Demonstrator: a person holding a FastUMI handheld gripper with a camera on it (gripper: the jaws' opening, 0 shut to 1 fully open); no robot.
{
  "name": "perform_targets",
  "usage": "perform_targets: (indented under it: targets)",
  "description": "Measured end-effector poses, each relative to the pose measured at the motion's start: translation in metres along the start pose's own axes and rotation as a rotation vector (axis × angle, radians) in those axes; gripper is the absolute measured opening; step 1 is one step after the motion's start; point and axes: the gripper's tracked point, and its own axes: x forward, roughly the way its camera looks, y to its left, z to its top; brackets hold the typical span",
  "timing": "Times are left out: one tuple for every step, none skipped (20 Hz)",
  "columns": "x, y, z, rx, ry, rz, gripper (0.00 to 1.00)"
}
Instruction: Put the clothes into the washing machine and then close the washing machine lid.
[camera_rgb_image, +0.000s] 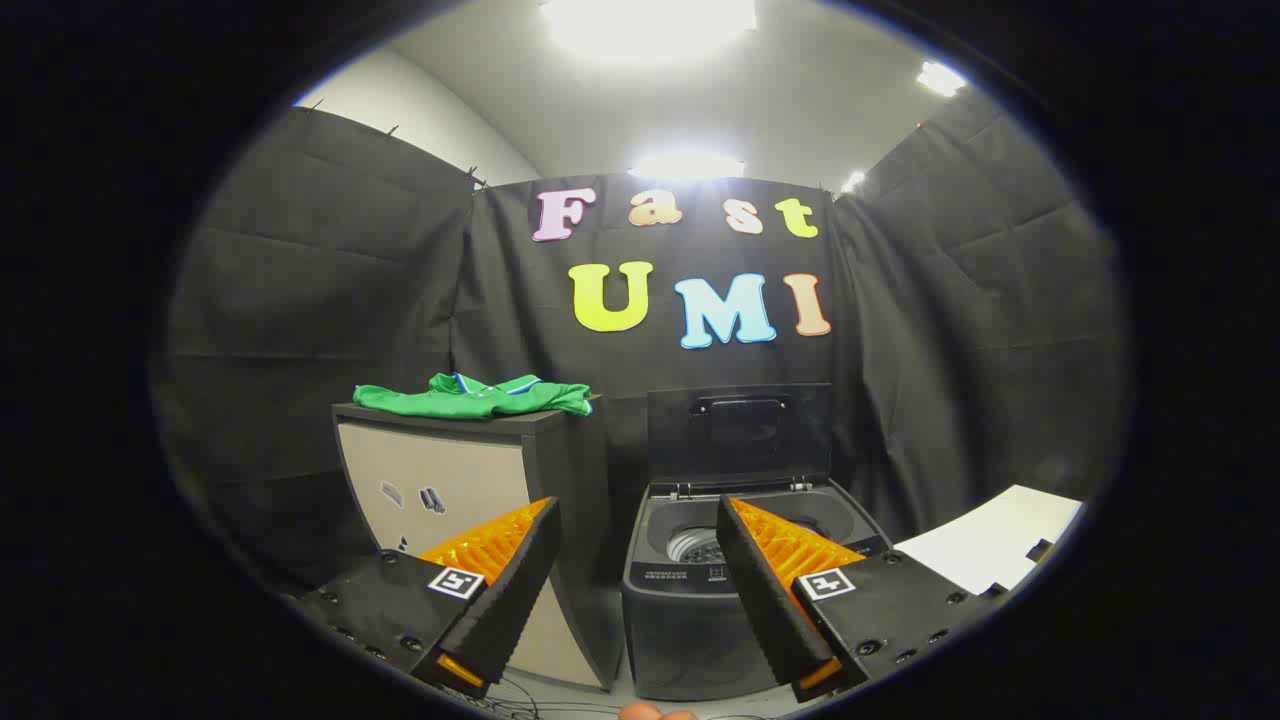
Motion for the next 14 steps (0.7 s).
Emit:
perform_targets:
  targets:
    - [-0.0003, 0.0003, 0.0003, 0.008, 0.002, 0.001, 0.98]
    - [-0.0001, 0.0000, -0.0004, 0.015, 0.007, -0.001, 0.98]
    - [-0.0012, 0.0004, -0.0003, 0.020, 0.010, 0.002, 0.98]
    - [-0.0021, 0.0024, -0.0005, 0.023, 0.012, 0.006, 0.97]
    - [-0.0025, 0.0030, 0.0003, 0.024, 0.013, 0.009, 0.97]
    - [-0.0025, 0.0010, -0.0018, 0.024, 0.021, 0.004, 0.97]
    - [-0.0021, 0.0003, -0.0024, 0.026, 0.024, 0.003, 0.97]
    - [-0.0028, 0.0017, -0.0017, 0.028, 0.024, 0.004, 0.96]
    - [-0.0034, 0.0014, -0.0001, 0.028, 0.024, 0.004, 0.96]
    - [-0.0039, 0.0016, 0.0006, 0.026, 0.022, 0.004, 0.96]
    - [-0.0044, 0.0014, 0.0022, 0.023, 0.020, 0.004, 0.96]
    - [-0.0049, 0.0014, 0.0032, 0.021, 0.018, 0.004, 0.96]
    - [-0.0058, 0.0015, 0.0046, 0.020, 0.015, 0.005, 0.96]
    - [-0.0060, 0.0009, 0.0048, 0.021, 0.012, 0.004, 0.96]
